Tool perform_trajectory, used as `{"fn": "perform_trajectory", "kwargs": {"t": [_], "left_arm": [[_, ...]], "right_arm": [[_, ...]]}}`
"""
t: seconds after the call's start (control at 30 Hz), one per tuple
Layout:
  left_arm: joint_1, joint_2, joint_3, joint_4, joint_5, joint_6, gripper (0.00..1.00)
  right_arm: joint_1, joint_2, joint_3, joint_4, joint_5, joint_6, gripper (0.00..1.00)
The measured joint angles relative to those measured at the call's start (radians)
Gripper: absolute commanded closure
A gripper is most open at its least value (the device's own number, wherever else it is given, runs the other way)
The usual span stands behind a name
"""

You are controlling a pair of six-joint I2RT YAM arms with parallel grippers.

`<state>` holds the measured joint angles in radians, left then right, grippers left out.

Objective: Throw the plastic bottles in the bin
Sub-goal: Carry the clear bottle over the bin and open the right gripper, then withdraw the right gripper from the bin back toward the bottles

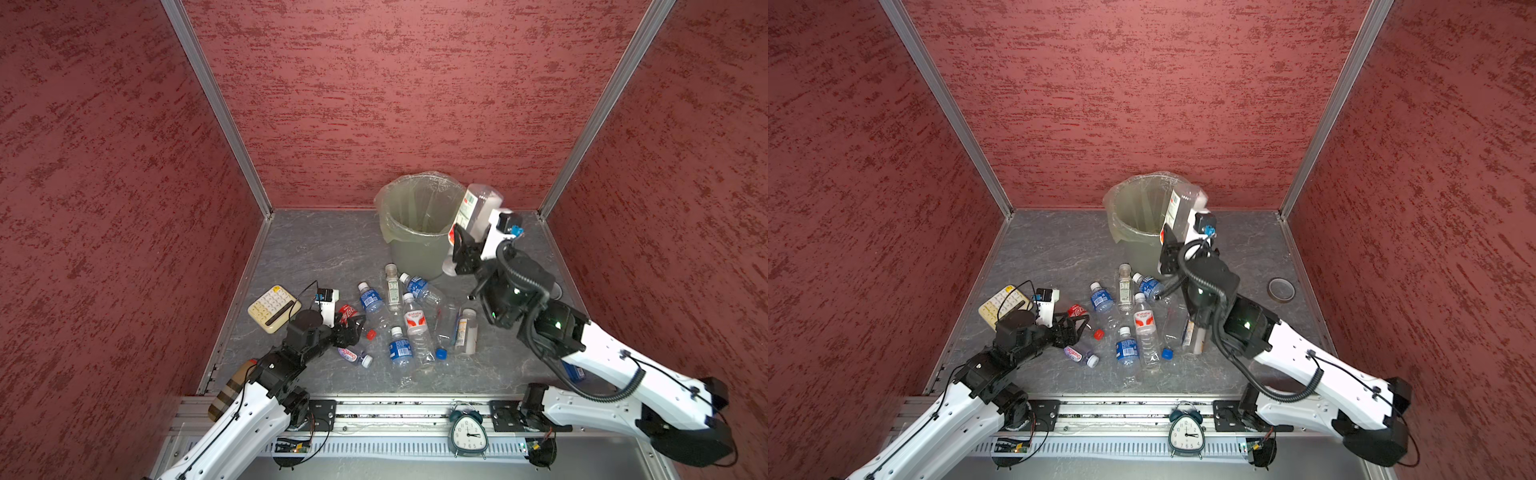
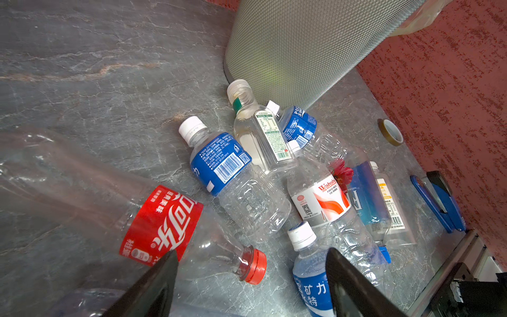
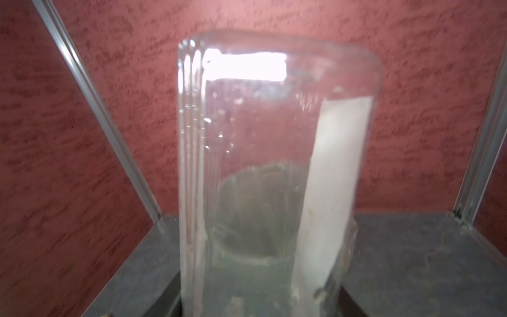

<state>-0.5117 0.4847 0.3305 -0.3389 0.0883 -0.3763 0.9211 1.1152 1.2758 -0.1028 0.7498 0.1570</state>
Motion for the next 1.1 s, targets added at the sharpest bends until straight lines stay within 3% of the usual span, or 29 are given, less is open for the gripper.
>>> {"fn": "perform_trajectory", "kwargs": {"t": [0.07,0.13,0.27,0.4,0.53,0.67,0.93,1.1], "left_arm": [[0.000,-0.021,-0.003,0.000,0.000,0.000,0.15],[0.000,-0.053,-0.009,-0.002,-0.002,0.000,0.15],[0.001,-0.102,-0.019,-0.006,-0.008,0.000,0.14],[0.001,-0.119,-0.023,-0.014,-0.016,-0.001,0.12],[0.001,-0.118,-0.023,-0.018,-0.029,-0.006,0.08],[0.001,-0.106,-0.023,-0.021,-0.051,-0.017,0.00],[0.001,-0.065,-0.023,-0.027,-0.109,-0.021,0.01],[0.001,-0.005,-0.007,-0.047,-0.148,-0.042,0.00]], "right_arm": [[-0.117,0.110,0.127,0.009,-0.089,-0.006,0.52],[-0.222,0.253,0.287,0.009,-0.182,0.000,0.28],[-0.352,0.537,0.594,-0.035,-0.293,0.021,0.01],[-0.411,0.671,0.661,-0.104,-0.344,0.043,0.01],[-0.423,0.671,0.638,-0.150,-0.371,0.056,0.01],[-0.421,0.563,0.542,-0.146,-0.392,0.061,0.01],[-0.418,0.241,0.232,-0.073,-0.406,0.087,0.01],[-0.418,0.137,0.076,-0.062,-0.405,0.099,0.01]]}}
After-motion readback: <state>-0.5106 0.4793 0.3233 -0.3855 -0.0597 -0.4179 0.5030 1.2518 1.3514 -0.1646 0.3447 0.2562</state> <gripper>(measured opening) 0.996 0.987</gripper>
